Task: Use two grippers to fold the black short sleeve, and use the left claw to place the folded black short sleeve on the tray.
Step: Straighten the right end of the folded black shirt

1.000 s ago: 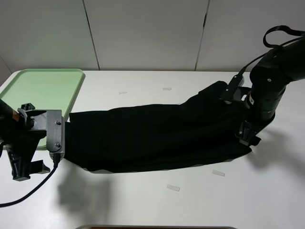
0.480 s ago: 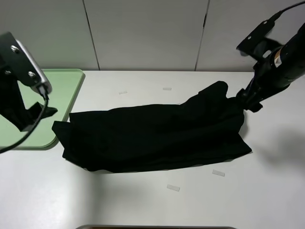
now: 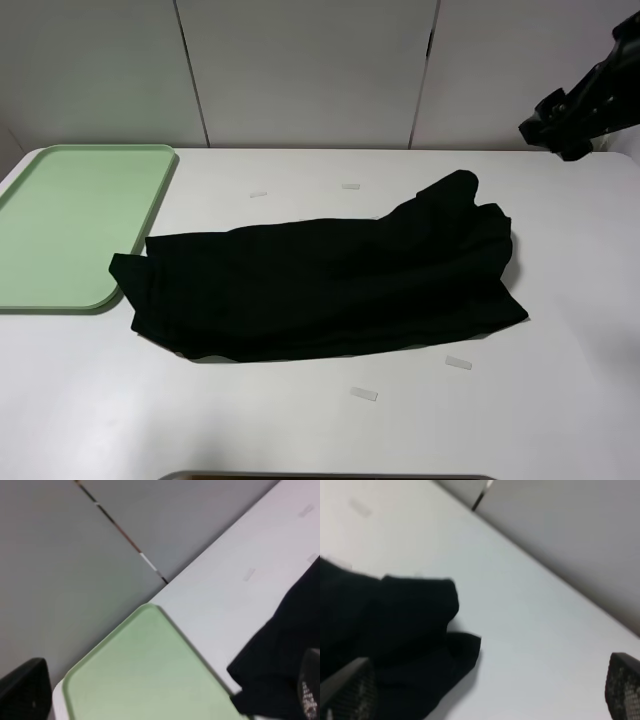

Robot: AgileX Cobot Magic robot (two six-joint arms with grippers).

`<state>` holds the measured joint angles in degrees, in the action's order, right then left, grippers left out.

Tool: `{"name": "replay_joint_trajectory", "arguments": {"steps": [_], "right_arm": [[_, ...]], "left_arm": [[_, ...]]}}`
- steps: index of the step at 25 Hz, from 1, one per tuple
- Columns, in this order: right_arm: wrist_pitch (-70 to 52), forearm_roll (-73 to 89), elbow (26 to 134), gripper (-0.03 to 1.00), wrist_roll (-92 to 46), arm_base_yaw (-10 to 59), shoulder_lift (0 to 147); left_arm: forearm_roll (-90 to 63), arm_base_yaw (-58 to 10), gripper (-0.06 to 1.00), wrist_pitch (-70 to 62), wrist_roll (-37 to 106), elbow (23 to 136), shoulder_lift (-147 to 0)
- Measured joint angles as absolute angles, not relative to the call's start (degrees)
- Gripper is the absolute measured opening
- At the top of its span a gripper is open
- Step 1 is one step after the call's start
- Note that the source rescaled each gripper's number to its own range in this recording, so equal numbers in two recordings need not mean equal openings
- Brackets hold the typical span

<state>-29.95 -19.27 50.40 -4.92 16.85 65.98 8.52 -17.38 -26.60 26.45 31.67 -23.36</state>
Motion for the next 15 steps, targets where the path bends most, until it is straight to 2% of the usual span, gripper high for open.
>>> {"name": "replay_joint_trajectory", "arguments": {"steps": [4, 9, 12, 15], "right_arm": [[-29.93, -18.56, 50.4, 1.0, -4.92, 16.86, 63.78], [-30.36, -17.63, 50.4, 1.0, -4.92, 16.86, 63.47], [-30.54, -17.52, 50.4, 1.0, -4.92, 16.86, 63.47], [-30.95, -17.45, 50.4, 1.0, -4.92, 16.86, 63.47]], "left_arm": [[8.52, -17.38, 1.0, -37.0, 22.33, 31.67, -12.65], [8.47, -17.38, 1.0, -43.04, 3.52, 31.68, -2.9], [7.78, -17.38, 1.0, -46.09, -7.17, 31.68, 0.0], [6.18, -17.38, 1.0, -50.11, -10.06, 31.68, 0.12]]}}
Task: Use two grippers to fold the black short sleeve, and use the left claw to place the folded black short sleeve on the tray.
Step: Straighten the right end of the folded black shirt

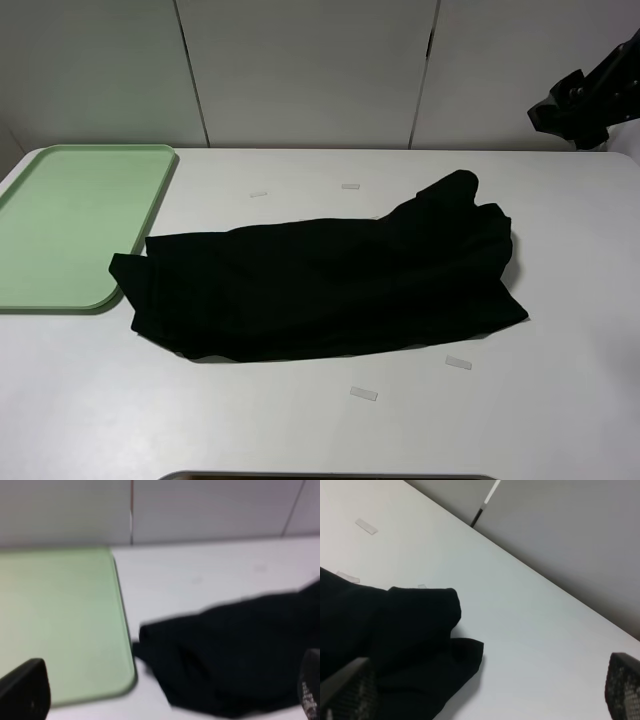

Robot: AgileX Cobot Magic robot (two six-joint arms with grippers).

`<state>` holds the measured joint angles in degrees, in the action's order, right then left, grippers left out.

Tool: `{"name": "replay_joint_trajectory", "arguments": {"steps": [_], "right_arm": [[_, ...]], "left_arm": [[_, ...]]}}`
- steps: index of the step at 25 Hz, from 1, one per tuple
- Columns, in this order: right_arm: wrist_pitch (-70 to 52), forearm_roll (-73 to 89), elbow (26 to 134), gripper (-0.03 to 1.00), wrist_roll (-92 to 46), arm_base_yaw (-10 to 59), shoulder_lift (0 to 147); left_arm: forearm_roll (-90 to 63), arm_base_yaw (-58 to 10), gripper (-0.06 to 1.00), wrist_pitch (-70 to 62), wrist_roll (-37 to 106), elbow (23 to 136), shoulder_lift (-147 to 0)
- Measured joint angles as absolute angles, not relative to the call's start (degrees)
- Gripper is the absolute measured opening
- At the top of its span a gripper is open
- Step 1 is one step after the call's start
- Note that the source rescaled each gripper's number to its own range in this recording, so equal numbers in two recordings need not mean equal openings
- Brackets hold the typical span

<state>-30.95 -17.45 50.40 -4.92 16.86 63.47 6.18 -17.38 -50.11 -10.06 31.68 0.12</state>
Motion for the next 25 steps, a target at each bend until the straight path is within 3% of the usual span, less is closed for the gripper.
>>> {"name": "replay_joint_trajectory", "arguments": {"steps": [9, 25], "right_arm": [[-31.42, -17.38, 50.4, 1.0, -4.92, 16.86, 63.47], [-34.35, -5.93, 50.36, 1.0, -4.76, 16.86, 63.47]], "left_arm": [[-1.52, -17.38, 1.0, -53.21, 4.0, 31.68, 0.12], [-3.01, -17.38, 1.0, -60.63, 6.5, 28.38, 0.42]]}}
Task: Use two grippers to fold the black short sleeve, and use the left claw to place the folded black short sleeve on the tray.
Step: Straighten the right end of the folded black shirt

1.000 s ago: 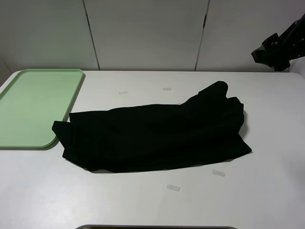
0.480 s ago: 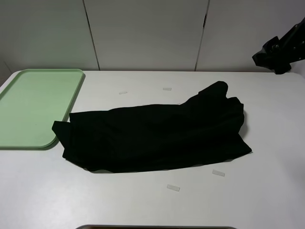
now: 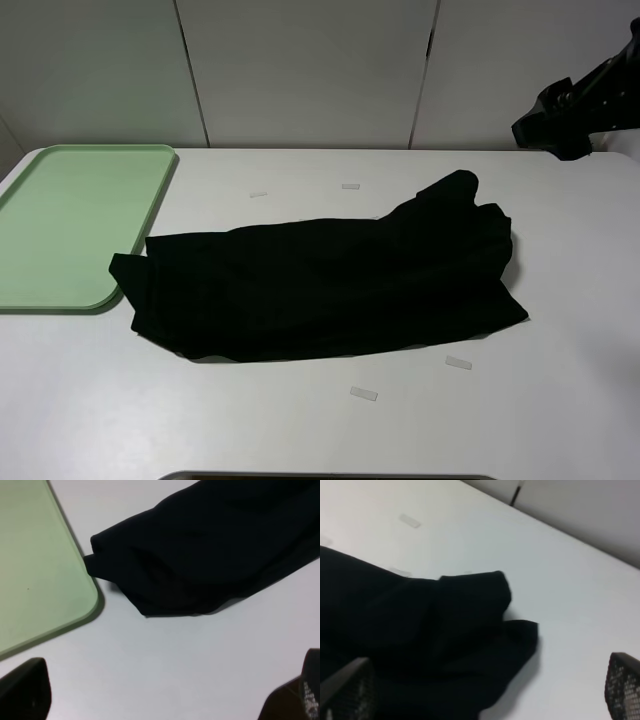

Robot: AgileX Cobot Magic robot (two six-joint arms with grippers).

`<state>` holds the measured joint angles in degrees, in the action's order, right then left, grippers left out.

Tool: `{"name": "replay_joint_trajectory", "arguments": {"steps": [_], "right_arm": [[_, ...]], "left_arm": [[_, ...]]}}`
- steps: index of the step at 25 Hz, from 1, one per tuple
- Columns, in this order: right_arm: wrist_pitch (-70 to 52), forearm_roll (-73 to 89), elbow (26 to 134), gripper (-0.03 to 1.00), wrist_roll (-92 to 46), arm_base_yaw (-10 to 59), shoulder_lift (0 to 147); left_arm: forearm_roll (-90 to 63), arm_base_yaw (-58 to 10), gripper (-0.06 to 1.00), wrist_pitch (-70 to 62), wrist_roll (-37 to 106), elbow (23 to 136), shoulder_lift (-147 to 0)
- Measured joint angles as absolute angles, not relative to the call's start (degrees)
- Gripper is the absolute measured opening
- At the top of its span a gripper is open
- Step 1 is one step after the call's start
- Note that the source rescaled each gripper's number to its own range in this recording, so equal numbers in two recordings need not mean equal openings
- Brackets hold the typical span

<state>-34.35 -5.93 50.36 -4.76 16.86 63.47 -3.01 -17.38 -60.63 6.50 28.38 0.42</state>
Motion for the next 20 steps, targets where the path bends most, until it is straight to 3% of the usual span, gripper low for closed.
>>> {"name": "replay_joint_trajectory", "arguments": {"steps": [12, 20], "right_arm": [[-37.91, 8.59, 50.35, 1.0, -4.73, 16.86, 64.04], [-37.11, 13.06, 50.35, 1.0, -7.31, 16.86, 77.32]], "left_arm": [[-3.01, -17.38, 1.0, -60.63, 6.5, 28.38, 0.42], [-3.01, -17.38, 1.0, -60.7, 6.5, 28.38, 0.42]]}}
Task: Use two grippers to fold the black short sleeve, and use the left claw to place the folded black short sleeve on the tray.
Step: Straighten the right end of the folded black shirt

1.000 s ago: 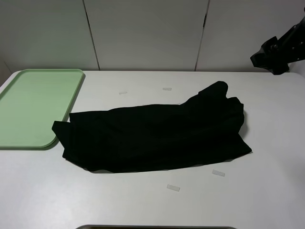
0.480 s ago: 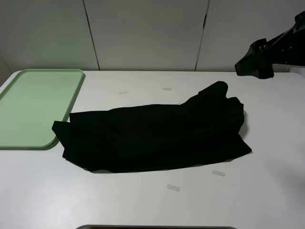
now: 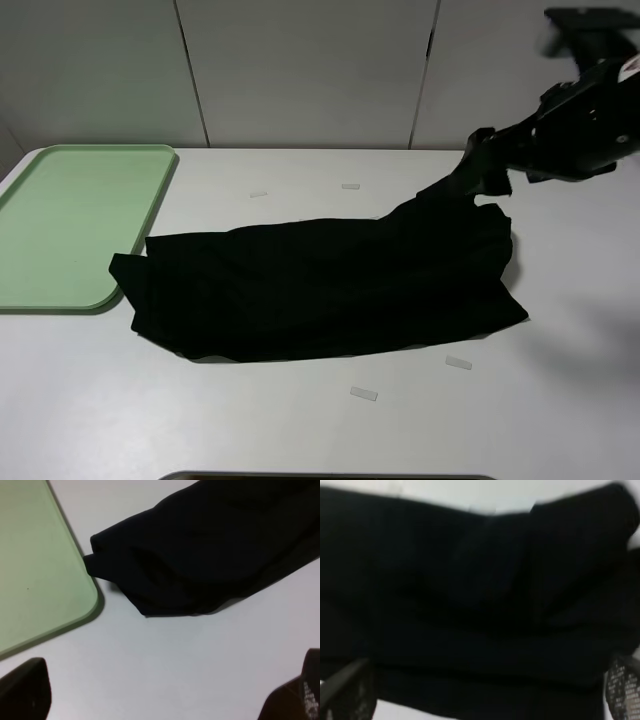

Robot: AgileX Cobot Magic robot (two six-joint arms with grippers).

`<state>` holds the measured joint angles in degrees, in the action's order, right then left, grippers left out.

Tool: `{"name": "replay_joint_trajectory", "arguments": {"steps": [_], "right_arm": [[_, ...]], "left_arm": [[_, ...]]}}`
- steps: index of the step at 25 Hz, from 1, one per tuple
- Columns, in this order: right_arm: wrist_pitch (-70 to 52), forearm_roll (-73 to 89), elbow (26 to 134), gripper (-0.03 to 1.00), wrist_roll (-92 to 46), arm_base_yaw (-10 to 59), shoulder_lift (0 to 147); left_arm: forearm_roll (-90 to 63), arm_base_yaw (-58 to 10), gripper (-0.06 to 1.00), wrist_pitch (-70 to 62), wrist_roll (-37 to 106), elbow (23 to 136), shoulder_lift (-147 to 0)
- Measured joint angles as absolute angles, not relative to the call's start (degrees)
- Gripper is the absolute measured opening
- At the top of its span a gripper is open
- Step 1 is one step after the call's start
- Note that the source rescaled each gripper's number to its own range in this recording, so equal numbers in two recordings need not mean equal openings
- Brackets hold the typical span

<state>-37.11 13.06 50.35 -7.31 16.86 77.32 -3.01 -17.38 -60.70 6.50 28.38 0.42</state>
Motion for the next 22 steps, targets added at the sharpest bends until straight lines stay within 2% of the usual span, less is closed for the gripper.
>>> {"name": "replay_joint_trajectory", "arguments": {"steps": [6, 11, 22], "right_arm": [[-34.69, 17.75, 51.11, 1.0, -14.85, 16.86, 87.34], [-32.08, 17.1, 56.18, 1.0, -16.42, 15.01, 96.73], [-30.54, 1.07, 66.99, 1.0, -15.89, 10.76, 107.72]], "left_arm": [[-3.01, -17.38, 1.0, -60.7, 6.5, 28.38, 0.42], [-3.01, -17.38, 1.0, -60.7, 6.5, 28.38, 0.42], [5.46, -17.38, 1.0, -60.43, 6.31, 28.38, 0.42]]}}
